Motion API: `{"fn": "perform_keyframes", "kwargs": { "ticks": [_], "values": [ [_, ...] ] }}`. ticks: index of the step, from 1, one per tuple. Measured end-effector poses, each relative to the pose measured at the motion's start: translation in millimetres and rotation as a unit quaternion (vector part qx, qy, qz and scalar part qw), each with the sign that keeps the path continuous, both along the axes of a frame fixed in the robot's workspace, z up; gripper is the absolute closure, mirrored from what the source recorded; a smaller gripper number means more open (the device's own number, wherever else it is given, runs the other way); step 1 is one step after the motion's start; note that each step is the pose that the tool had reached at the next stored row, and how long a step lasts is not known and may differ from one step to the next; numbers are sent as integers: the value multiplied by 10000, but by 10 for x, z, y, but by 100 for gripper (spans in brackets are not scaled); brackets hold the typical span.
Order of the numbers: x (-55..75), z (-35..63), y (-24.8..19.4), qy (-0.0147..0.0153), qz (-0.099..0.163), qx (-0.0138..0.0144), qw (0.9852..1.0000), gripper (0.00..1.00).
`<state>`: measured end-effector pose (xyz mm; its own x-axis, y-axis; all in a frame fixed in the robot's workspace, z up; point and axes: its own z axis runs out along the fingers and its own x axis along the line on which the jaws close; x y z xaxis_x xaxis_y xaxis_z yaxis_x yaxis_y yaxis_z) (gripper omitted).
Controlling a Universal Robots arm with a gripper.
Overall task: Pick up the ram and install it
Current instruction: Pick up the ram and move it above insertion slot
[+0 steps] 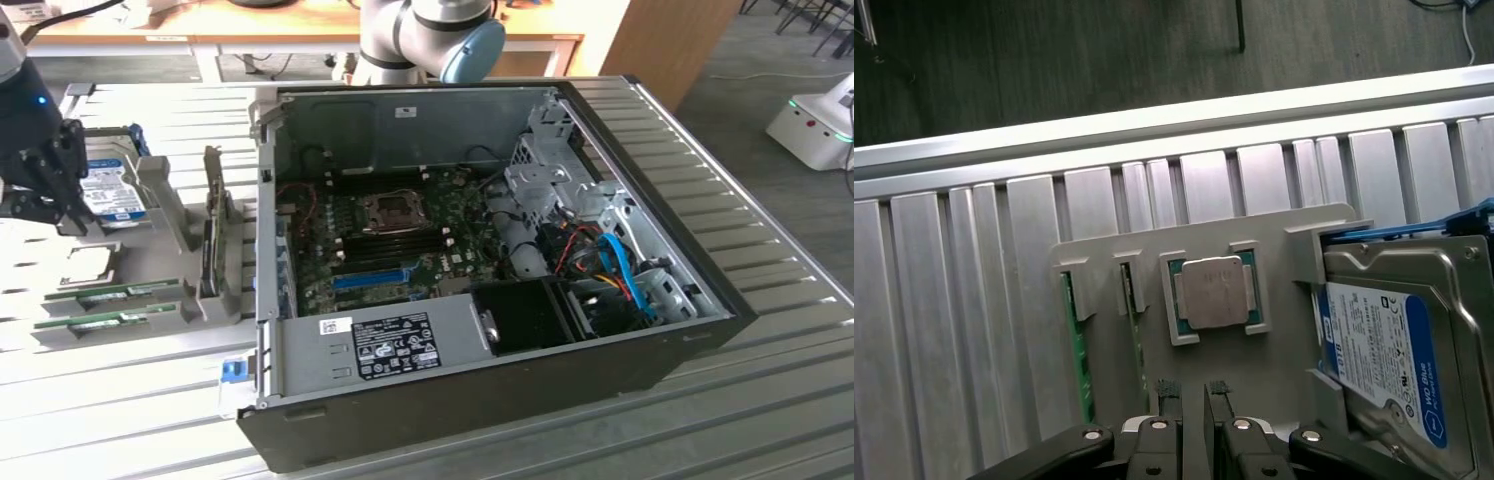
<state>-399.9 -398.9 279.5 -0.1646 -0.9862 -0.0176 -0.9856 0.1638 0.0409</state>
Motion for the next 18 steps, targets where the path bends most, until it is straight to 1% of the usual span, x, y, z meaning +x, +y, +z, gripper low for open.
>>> {"fn": "perform_keyframes", "kwargs": {
  "ticks": [18],
  "values": [
    [0,-207,0,0,0,0,10000,76]
  ]
}}
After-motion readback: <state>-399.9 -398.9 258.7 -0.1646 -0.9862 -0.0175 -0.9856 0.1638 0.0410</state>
